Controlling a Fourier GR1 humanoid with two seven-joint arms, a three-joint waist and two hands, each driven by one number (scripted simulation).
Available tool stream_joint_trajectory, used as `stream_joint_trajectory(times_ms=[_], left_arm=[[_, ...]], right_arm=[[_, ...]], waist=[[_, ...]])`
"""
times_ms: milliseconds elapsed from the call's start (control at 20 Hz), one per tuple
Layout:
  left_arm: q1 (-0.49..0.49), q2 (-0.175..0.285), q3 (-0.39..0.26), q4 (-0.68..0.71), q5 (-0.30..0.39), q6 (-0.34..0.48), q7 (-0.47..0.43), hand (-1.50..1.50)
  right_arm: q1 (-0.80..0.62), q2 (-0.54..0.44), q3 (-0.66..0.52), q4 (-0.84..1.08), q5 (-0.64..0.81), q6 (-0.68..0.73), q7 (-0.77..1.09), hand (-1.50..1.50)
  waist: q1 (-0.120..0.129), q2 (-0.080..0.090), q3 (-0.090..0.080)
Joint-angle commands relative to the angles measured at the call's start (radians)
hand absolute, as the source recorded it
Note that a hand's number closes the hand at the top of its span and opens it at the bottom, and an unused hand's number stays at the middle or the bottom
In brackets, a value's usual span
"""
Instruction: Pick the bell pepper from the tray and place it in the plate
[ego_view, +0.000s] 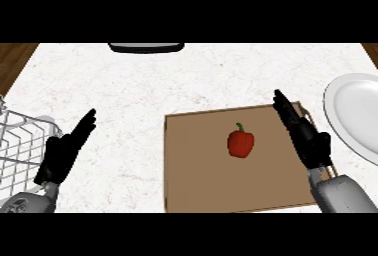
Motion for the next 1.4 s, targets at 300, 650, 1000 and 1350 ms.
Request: stream_joint_trajectory(times_ms=[300,650,1000,1350], left_arm=[[0.058,-0.135,0.024,0.002,0.085,0.067,0.06,0.0],[0.094,-0.224,0.007,-0.012,0.106,0.087,0.068,0.0],[0.1,-0.222,0.008,-0.085,0.096,0.102,0.148,0.0],[0.091,-0.237,0.006,-0.049,0.081,0.097,0.114,0.0]], right_arm=[[-0.071,-0.395,-0.132,0.007,0.294,-0.115,0.133,1.5],[0.035,-0.058,-0.243,-0.198,0.319,-0.593,0.087,-1.5],[0.207,-0.22,-0.164,-0.531,0.444,-0.464,0.403,-1.5],[0.126,-0.392,0.003,-0.616,0.501,-0.154,0.77,-1.5]], waist=[[-0.057,0.004,-0.065],[-0.029,-0.003,-0.026],[-0.031,-0.005,-0.027],[-0.016,-0.004,-0.032]])
